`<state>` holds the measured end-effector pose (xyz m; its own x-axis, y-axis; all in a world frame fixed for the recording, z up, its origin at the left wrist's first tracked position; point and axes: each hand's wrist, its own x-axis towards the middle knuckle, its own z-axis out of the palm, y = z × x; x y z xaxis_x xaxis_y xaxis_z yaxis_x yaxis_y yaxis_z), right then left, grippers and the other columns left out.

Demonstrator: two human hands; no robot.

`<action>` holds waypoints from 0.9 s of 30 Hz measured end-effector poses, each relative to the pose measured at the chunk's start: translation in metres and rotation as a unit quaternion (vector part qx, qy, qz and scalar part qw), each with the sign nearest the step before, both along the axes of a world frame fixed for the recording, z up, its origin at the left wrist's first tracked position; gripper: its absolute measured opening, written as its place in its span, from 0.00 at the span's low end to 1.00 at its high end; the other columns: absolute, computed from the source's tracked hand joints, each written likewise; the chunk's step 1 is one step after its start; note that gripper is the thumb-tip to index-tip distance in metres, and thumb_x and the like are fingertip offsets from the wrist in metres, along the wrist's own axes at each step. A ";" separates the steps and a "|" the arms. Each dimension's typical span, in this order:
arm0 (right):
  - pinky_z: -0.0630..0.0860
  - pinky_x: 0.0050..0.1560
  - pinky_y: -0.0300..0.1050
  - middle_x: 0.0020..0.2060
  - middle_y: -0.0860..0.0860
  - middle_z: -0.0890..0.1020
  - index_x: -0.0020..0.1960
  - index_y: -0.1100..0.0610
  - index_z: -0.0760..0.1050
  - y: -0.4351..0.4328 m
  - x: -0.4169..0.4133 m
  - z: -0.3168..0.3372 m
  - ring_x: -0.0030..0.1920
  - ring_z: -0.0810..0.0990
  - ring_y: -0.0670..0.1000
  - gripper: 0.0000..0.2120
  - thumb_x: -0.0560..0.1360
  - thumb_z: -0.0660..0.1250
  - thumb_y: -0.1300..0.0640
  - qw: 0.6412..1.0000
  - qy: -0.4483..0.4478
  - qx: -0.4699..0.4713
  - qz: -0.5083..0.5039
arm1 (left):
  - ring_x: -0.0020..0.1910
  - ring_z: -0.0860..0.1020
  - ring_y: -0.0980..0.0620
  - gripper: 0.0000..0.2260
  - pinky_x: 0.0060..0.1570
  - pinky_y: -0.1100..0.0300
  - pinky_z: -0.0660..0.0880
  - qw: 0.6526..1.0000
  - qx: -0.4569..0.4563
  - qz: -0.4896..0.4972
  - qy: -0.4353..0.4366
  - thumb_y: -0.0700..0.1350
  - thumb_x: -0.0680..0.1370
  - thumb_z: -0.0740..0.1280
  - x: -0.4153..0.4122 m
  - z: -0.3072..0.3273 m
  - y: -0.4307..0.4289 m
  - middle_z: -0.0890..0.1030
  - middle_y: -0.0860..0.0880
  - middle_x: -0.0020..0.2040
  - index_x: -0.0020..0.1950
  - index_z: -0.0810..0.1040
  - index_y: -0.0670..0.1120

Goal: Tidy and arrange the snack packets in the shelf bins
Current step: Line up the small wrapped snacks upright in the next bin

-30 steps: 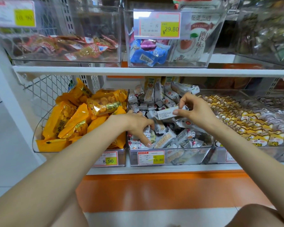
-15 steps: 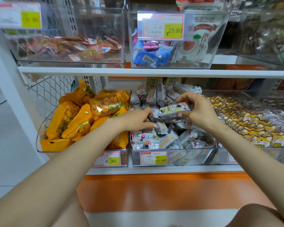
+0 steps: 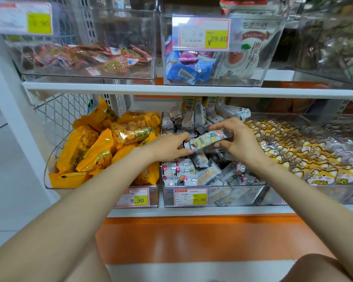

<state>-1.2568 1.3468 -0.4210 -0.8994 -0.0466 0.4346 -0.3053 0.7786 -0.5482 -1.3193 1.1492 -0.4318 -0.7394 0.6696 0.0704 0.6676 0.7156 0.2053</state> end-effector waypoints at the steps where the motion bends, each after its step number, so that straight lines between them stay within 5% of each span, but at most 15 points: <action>1: 0.62 0.52 0.31 0.54 0.52 0.75 0.58 0.54 0.78 -0.001 0.001 0.000 0.54 0.70 0.46 0.20 0.68 0.74 0.65 1.000 0.007 0.011 -0.004 | 0.29 0.66 0.60 0.18 0.28 0.60 0.60 1.000 0.002 0.003 -0.001 0.52 0.80 0.60 -0.001 -0.001 0.000 0.71 0.55 0.33 0.65 0.67 0.43; 6: 0.68 0.44 0.31 0.59 0.53 0.77 0.54 0.51 0.78 -0.001 -0.001 0.005 0.51 0.75 0.48 0.18 0.67 0.75 0.65 0.999 -0.023 -0.030 -0.021 | 0.32 0.69 0.58 0.17 0.31 0.60 0.61 0.999 0.015 0.015 -0.024 0.53 0.79 0.62 -0.002 -0.003 -0.003 0.79 0.51 0.40 0.62 0.66 0.43; 11: 0.70 0.30 0.29 0.53 0.48 0.77 0.51 0.51 0.78 0.005 0.000 0.015 0.33 0.77 0.43 0.11 0.70 0.74 0.59 0.987 -0.079 -0.142 -0.008 | 0.39 0.74 0.54 0.11 0.53 0.56 0.67 0.999 -0.012 -0.004 -0.030 0.54 0.77 0.65 -0.001 -0.001 -0.011 0.79 0.51 0.40 0.45 0.67 0.50; 15: 0.66 0.32 0.23 0.46 0.48 0.75 0.57 0.52 0.75 -0.006 -0.001 0.013 0.36 0.74 0.45 0.17 0.70 0.74 0.58 0.996 0.000 -0.073 -0.046 | 0.50 0.74 0.55 0.06 0.72 0.54 0.46 0.993 -0.100 -0.052 -0.032 0.50 0.79 0.62 0.005 0.003 -0.023 0.79 0.53 0.44 0.43 0.71 0.52; 20: 0.67 0.32 0.33 0.38 0.48 0.74 0.54 0.59 0.69 -0.036 -0.014 -0.003 0.36 0.73 0.46 0.20 0.68 0.76 0.60 0.999 -0.032 -0.011 -0.012 | 0.63 0.68 0.55 0.10 0.72 0.57 0.41 0.990 -0.117 -0.075 0.008 0.45 0.78 0.62 0.013 0.002 -0.031 0.77 0.52 0.57 0.58 0.75 0.52; 22: 0.64 0.34 0.38 0.37 0.50 0.75 0.53 0.60 0.71 -0.043 -0.022 -0.013 0.38 0.72 0.50 0.18 0.68 0.75 0.60 0.998 -0.044 0.034 0.005 | 0.60 0.70 0.54 0.09 0.69 0.59 0.50 0.995 -0.070 -0.057 0.028 0.45 0.78 0.63 0.017 0.003 -0.032 0.77 0.51 0.53 0.57 0.76 0.53; 27: 0.66 0.44 0.35 0.54 0.58 0.81 0.59 0.61 0.76 -0.058 -0.037 -0.023 0.50 0.78 0.53 0.17 0.72 0.72 0.59 0.986 -0.110 0.121 0.032 | 0.55 0.73 0.51 0.09 0.53 0.56 0.69 0.989 0.100 0.056 0.089 0.46 0.78 0.63 0.016 0.012 -0.035 0.75 0.50 0.52 0.58 0.74 0.51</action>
